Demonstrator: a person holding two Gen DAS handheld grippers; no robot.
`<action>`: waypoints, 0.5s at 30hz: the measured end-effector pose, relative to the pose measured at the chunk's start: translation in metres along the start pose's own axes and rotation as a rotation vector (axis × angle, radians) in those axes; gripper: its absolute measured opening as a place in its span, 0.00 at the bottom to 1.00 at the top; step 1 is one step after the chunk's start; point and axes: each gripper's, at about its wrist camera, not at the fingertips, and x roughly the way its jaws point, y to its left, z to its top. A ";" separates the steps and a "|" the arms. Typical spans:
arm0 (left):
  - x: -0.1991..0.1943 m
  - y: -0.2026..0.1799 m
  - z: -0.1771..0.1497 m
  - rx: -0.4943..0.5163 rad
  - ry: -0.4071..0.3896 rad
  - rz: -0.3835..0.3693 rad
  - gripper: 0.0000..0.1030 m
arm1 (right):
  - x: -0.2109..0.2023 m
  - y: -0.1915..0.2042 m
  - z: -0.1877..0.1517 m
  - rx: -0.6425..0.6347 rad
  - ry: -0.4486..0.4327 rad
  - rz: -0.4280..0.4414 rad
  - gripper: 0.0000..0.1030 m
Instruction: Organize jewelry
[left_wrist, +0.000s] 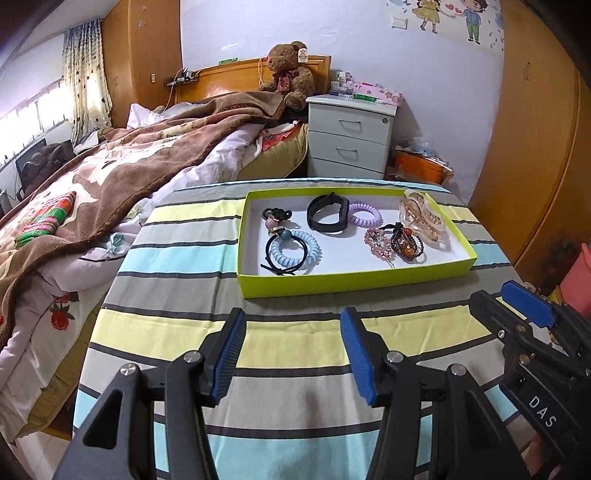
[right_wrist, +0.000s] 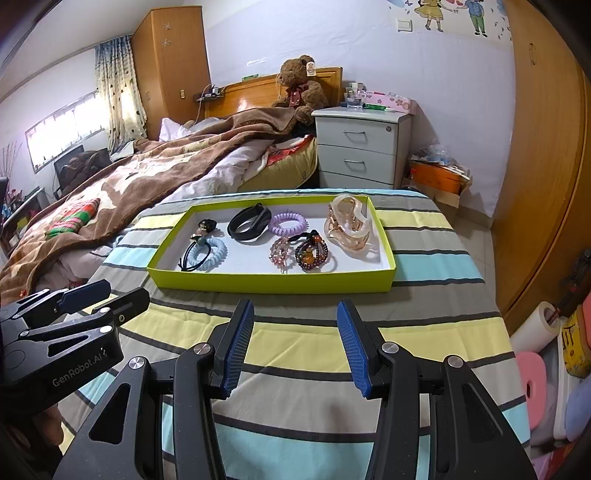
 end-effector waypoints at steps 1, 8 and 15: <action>0.000 0.000 0.000 -0.001 0.000 -0.001 0.54 | 0.000 0.000 0.000 0.000 0.000 0.000 0.46; 0.000 0.002 0.000 -0.006 -0.001 -0.019 0.54 | 0.000 0.001 0.000 -0.001 0.001 0.002 0.46; 0.000 0.002 0.000 -0.009 -0.002 -0.015 0.54 | 0.000 0.002 -0.001 -0.001 0.003 0.003 0.46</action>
